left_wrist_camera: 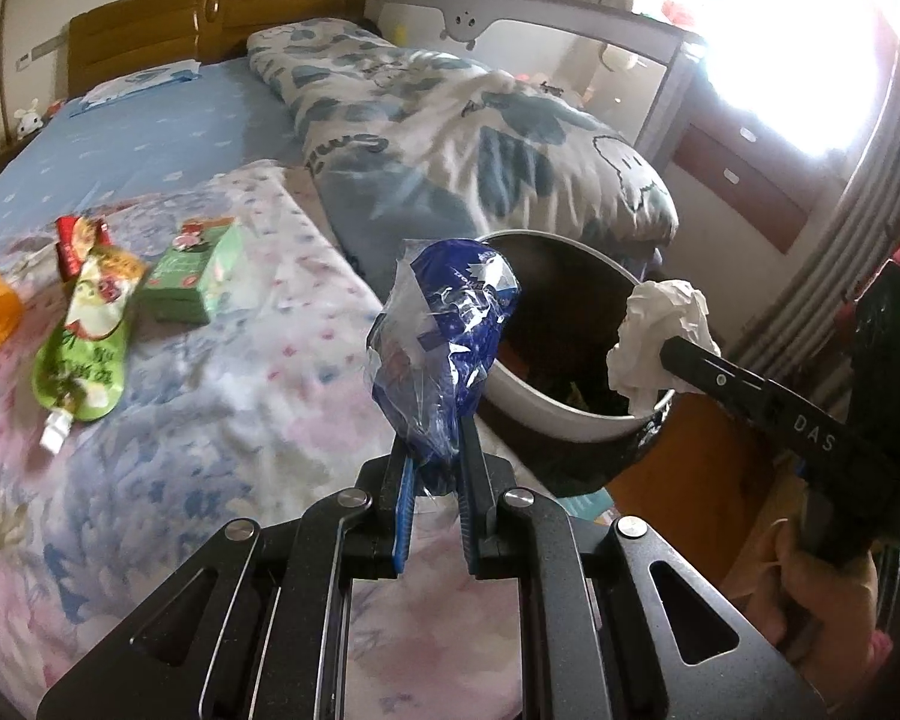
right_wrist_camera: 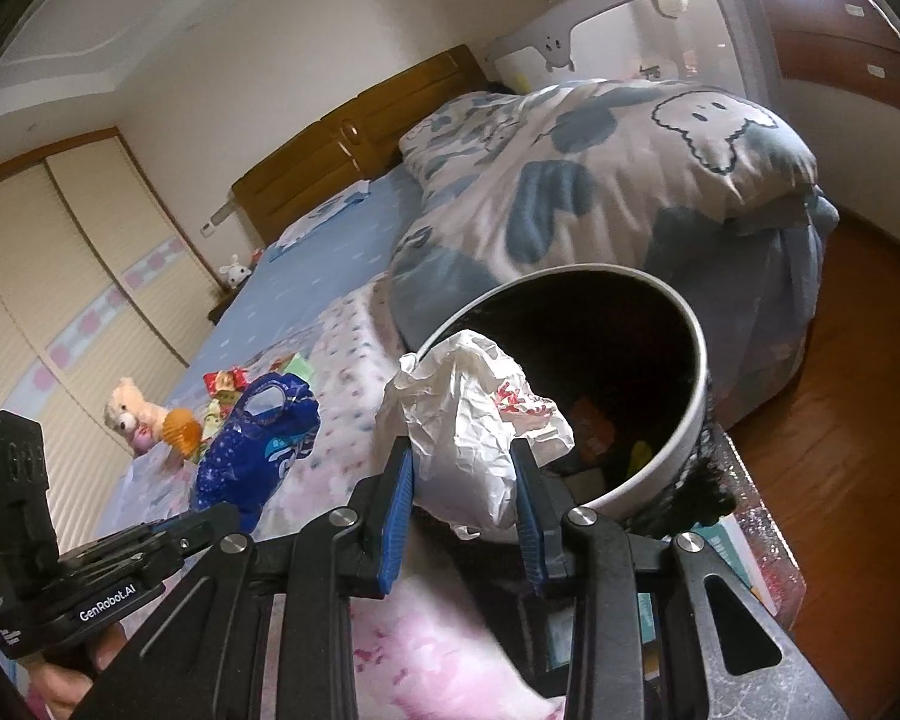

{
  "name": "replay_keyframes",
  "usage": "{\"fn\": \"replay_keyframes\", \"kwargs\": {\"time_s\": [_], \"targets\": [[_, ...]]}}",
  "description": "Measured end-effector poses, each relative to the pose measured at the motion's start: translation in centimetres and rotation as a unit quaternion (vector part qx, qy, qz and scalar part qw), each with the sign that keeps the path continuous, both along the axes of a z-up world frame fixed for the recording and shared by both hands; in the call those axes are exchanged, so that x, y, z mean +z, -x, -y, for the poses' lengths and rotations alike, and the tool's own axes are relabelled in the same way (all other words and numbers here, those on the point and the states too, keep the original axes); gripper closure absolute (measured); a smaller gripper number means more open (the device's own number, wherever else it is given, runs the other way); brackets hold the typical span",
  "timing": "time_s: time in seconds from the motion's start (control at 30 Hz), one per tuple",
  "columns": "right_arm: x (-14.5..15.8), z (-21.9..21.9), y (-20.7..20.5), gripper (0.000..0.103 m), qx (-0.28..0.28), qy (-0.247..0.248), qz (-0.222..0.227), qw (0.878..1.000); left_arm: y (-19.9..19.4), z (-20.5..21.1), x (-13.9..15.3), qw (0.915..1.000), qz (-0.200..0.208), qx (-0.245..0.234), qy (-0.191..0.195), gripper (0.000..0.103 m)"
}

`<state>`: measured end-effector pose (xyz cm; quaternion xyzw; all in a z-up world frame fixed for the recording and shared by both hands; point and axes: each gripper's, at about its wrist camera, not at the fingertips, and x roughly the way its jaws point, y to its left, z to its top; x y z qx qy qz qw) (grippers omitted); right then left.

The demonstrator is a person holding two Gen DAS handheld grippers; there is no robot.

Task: Collect trash
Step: 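Carry blue wrapper and white bag over the bin and open both tools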

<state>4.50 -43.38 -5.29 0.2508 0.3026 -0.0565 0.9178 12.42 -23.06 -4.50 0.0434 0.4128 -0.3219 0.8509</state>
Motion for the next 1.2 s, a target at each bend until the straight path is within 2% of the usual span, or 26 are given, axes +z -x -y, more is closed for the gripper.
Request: {"fn": "replay_keyframes", "kwargs": {"time_s": [0.47,0.97,1.13,1.2], "targets": [[-0.1,4.0,-1.1,0.072,-0.022,0.004,-0.011,1.0,-1.4,6.4,-0.1,0.9991,0.0,-0.039,-0.015,0.092],[-1.0,6.2,-3.0,0.071,-0.022,-0.006,-0.03,0.999,-3.0,9.3,-0.7,0.9984,-0.012,-0.051,-0.021,0.091],[-1.4,6.5,-3.8,0.068,-0.018,-0.008,-0.044,0.999,-3.3,9.6,-1.0,0.9983,-0.017,-0.052,-0.021,0.085],[-1.6,6.6,-4.0,0.065,-0.02,-0.008,-0.049,0.999,-3.3,9.6,-1.2,0.9982,-0.018,-0.051,-0.025,0.077]]}}
